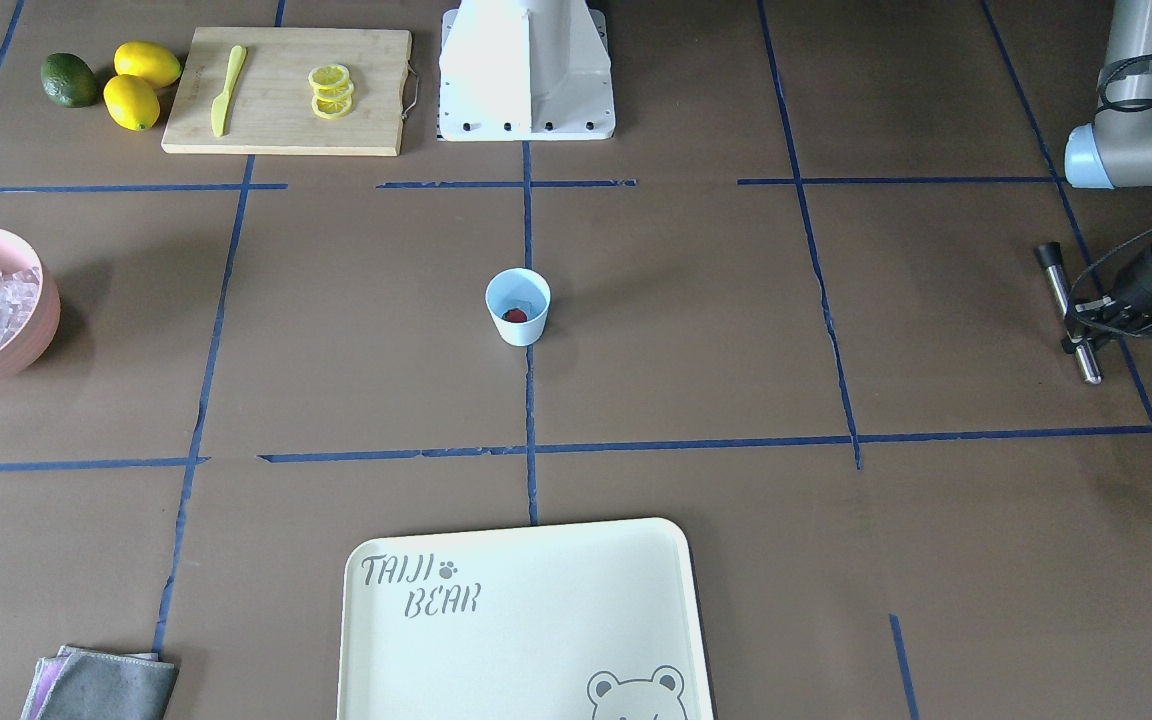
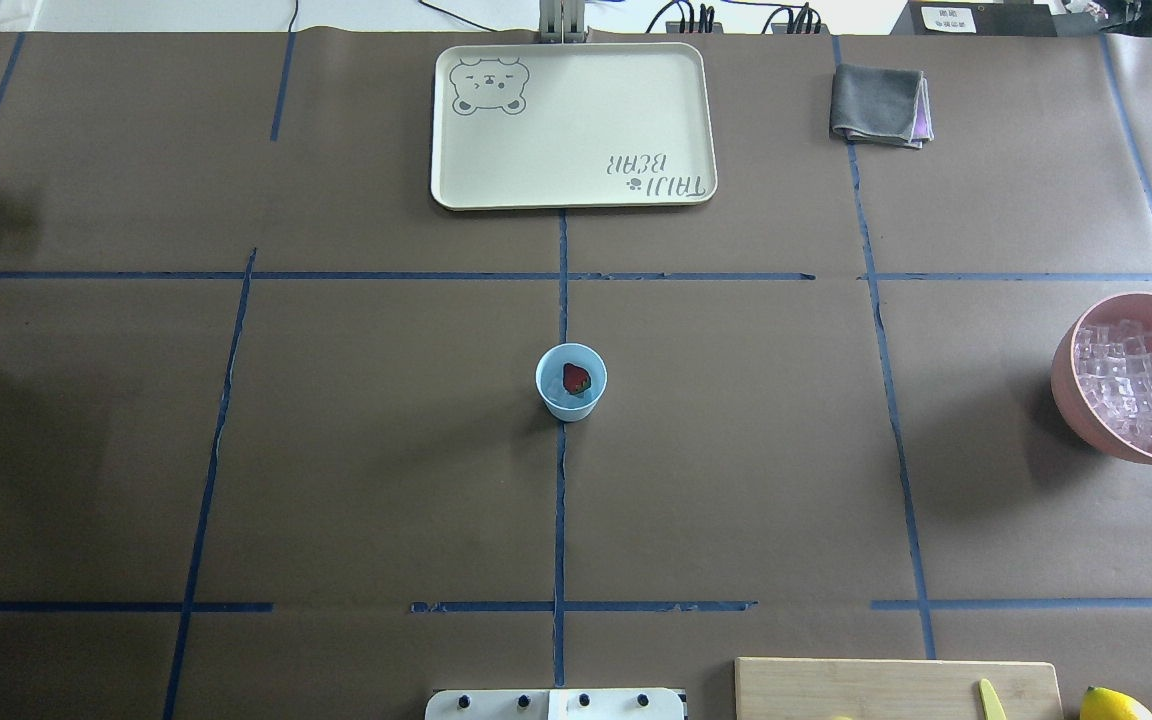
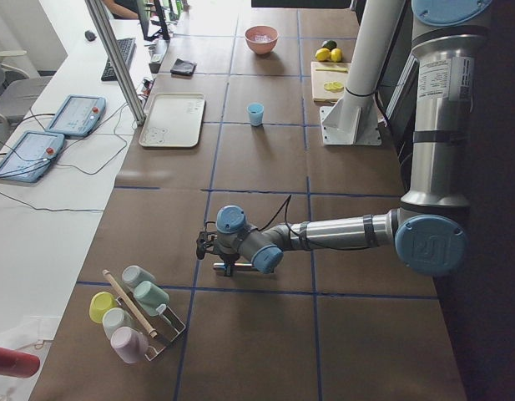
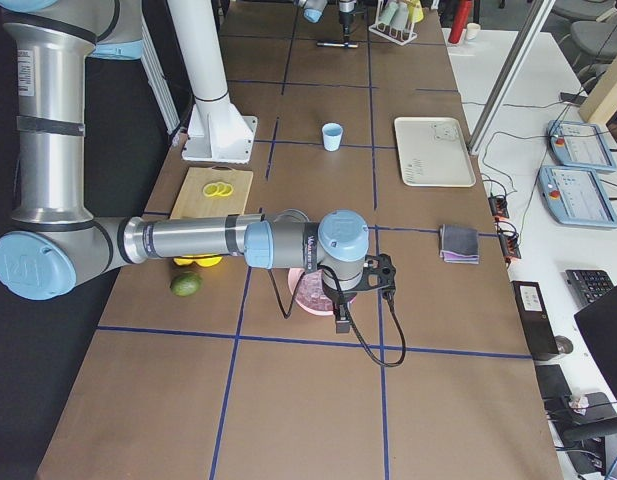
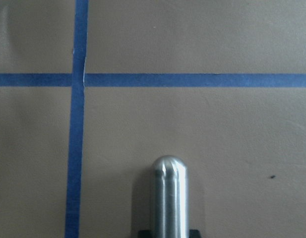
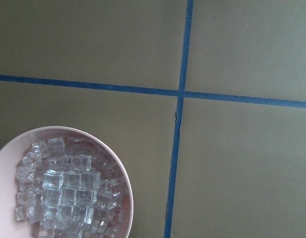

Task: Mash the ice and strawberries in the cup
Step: 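Lower the left gripper and grasp the steel muddler, then lift the muddler upright and carry it over the cup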

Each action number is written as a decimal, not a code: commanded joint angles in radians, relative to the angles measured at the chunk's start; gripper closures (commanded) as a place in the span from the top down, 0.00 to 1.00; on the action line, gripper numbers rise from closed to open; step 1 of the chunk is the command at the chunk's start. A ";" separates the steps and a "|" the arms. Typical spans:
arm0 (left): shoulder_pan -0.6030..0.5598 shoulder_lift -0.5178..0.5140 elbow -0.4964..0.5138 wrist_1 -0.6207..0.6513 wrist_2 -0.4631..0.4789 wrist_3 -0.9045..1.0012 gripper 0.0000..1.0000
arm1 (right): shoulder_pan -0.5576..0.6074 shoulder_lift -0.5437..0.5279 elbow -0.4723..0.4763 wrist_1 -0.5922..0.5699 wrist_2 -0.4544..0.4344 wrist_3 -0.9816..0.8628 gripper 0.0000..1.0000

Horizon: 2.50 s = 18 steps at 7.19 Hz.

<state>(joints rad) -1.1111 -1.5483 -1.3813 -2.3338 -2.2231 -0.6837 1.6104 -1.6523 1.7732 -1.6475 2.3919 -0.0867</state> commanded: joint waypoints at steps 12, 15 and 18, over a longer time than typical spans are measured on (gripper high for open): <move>0.581 -0.386 -0.593 -0.087 1.096 -0.212 0.00 | 0.020 -0.024 -0.005 -0.005 -0.042 -0.013 0.99; 0.643 -0.432 -0.501 -0.336 1.192 -0.139 0.00 | 0.020 -0.027 0.002 -0.005 -0.042 -0.013 0.99; 0.799 -0.441 -0.443 -0.522 1.422 0.068 0.00 | 0.020 -0.027 0.002 -0.005 -0.042 -0.013 0.99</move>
<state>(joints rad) -0.3672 -1.9840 -1.8372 -2.8086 -0.8919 -0.6899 1.6307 -1.6784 1.7738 -1.6521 2.3501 -0.0997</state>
